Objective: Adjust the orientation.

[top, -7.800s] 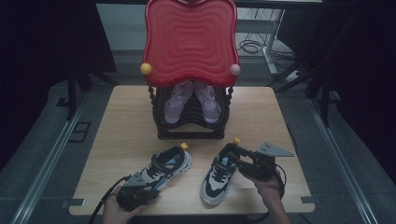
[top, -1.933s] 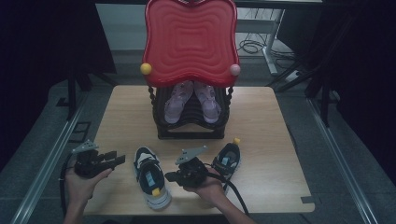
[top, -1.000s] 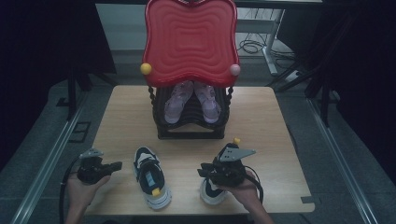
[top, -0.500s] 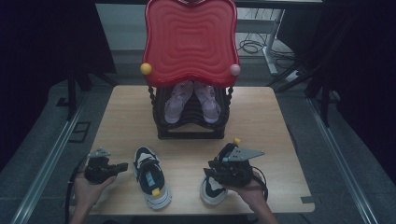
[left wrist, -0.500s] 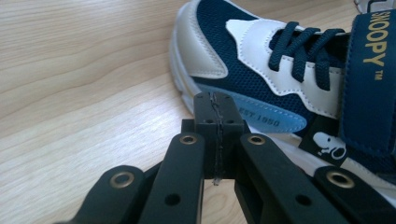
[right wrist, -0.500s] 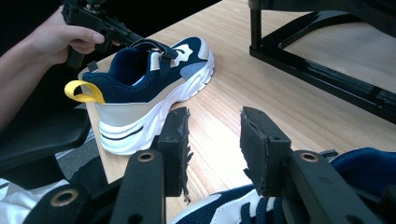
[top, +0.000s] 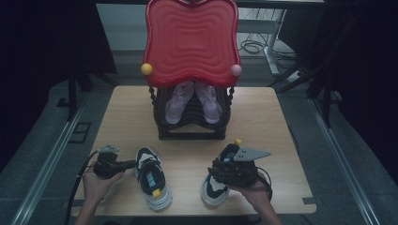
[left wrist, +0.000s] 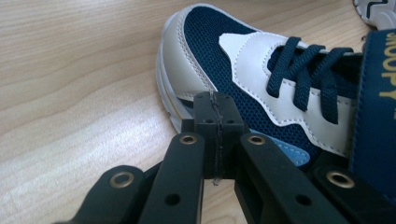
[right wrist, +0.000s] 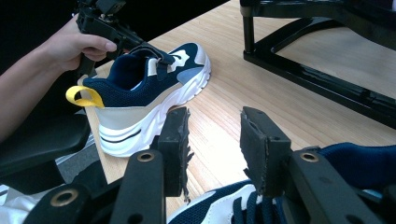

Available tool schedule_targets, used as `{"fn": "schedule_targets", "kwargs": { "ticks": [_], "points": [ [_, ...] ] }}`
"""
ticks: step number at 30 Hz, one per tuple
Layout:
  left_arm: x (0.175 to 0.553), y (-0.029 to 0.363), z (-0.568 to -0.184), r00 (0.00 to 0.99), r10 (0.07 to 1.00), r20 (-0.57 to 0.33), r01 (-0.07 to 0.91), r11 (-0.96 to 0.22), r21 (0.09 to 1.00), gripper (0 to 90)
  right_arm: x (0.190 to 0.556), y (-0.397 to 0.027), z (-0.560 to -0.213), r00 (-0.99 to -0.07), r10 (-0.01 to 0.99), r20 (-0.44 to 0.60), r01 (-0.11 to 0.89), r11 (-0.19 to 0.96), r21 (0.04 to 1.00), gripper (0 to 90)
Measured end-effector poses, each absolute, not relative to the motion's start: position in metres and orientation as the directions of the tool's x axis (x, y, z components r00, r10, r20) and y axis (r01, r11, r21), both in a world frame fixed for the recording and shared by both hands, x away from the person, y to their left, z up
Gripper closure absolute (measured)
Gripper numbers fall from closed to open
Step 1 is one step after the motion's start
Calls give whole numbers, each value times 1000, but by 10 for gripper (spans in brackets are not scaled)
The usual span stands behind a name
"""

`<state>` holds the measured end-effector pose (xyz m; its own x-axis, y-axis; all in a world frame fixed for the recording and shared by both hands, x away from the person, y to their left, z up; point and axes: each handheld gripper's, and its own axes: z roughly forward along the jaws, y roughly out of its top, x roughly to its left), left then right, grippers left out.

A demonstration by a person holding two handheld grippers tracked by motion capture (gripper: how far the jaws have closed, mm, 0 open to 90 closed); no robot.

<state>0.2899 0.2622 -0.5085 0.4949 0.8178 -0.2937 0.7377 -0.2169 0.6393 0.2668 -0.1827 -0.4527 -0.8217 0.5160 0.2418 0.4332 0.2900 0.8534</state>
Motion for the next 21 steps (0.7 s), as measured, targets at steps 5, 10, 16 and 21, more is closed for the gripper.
{"fn": "schedule_targets", "kwargs": {
  "ticks": [5, 10, 16, 21],
  "points": [
    [297, 257, -508, 500, 814, -295, 737, -221, 639, 892, 266, -185, -452, -820, 518, 243, 433, 283, 856, 615],
    [307, 252, -509, 512, 807, -293, 738, -238, 632, 892, 266, -187, -451, -818, 521, 245, 435, 280, 856, 615],
    [320, 243, -507, 538, 789, -297, 735, -267, 623, 892, 267, -189, -451, -810, 533, 243, 435, 269, 859, 617],
    [328, 235, -505, 565, 769, -300, 724, -288, 627, 892, 267, -190, -451, -807, 537, 247, 440, 266, 858, 617]
  ]
}}
